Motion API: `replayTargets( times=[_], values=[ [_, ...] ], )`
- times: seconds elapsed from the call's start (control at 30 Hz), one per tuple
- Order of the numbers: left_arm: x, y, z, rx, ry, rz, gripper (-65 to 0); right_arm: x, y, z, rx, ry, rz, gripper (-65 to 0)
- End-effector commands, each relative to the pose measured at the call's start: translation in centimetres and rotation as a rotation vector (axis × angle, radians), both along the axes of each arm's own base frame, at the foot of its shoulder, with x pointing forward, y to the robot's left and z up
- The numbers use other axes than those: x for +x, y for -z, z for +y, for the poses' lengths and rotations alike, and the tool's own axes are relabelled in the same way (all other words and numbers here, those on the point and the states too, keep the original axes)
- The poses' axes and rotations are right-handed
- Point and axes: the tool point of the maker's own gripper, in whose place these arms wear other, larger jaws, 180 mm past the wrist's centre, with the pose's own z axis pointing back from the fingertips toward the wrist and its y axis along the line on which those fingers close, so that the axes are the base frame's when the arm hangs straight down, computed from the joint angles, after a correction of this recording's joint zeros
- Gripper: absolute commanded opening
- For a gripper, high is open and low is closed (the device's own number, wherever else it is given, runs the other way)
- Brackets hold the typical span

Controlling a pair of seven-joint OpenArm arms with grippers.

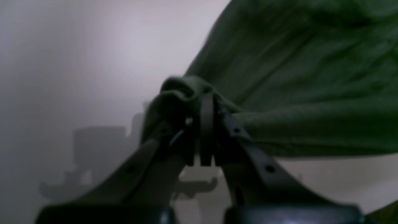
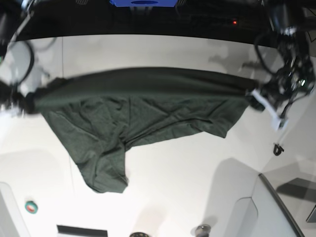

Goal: Layout the t-shirt on the table in an organized manner, then fold the t-shirt properly
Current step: 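Lift the shirt edge with both grippers and swing it to flatten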

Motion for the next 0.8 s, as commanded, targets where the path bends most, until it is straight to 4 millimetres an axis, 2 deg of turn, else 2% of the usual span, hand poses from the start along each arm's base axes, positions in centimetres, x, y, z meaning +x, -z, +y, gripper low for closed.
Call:
replayTargets(
  times=[0.0,0.1,0.2,0.3,0.4,0.43,0.53,0.57,0.67,0.77],
  values=[
    [2.3,-1.4,0.0,0.022,0.026,-0.045,-65.0,2.7,-2.3,-1.1,-0.023,-0.002,-0.083,-64.2],
    [7.7,-3.6,-1.6,0.022,0.076,-0.104,-65.0,8.0,-5.9,-1.8,-0.075,-0.049,-0.166,-64.2],
    [12.3,-7.6,-1.7,0.003,0.068,-0.205,-65.0,11.6,-10.4,-3.0,-0.131,-0.076,-0.252,-64.2],
    [16.4,-12.7,-1.9,0.001,0.068,-0.327,-65.0,14.2,-15.4,-4.8,-0.178,-0.065,-0.351,-64.2],
    [18.7,-16.6,-3.0,-0.009,0.08,-0.421,-65.0,15.5,-19.3,-6.1,-0.214,-0.062,-0.416,-64.4],
    [19.1,-18.0,-3.1,0.0,0.086,-0.452,-65.0,15.8,-20.3,-6.3,-0.233,-0.087,-0.438,-64.4],
    [18.7,-20.1,-3.7,0.039,0.112,-0.483,-65.0,15.7,-22.9,-5.8,-0.315,-0.178,-0.503,-64.4],
    [18.2,-19.9,-4.3,0.042,0.122,-0.479,-65.0,15.1,-22.7,-5.5,-0.336,-0.196,-0.492,-64.4],
    [15.5,-17.6,-4.1,0.072,0.125,-0.442,-65.0,12.9,-20.7,-4.5,-0.381,-0.24,-0.456,-64.4],
    [11.6,-12.7,-3.7,0.071,0.117,-0.333,-65.0,9.9,-16.1,-3.4,-0.344,-0.24,-0.383,-64.4]
  ],
)
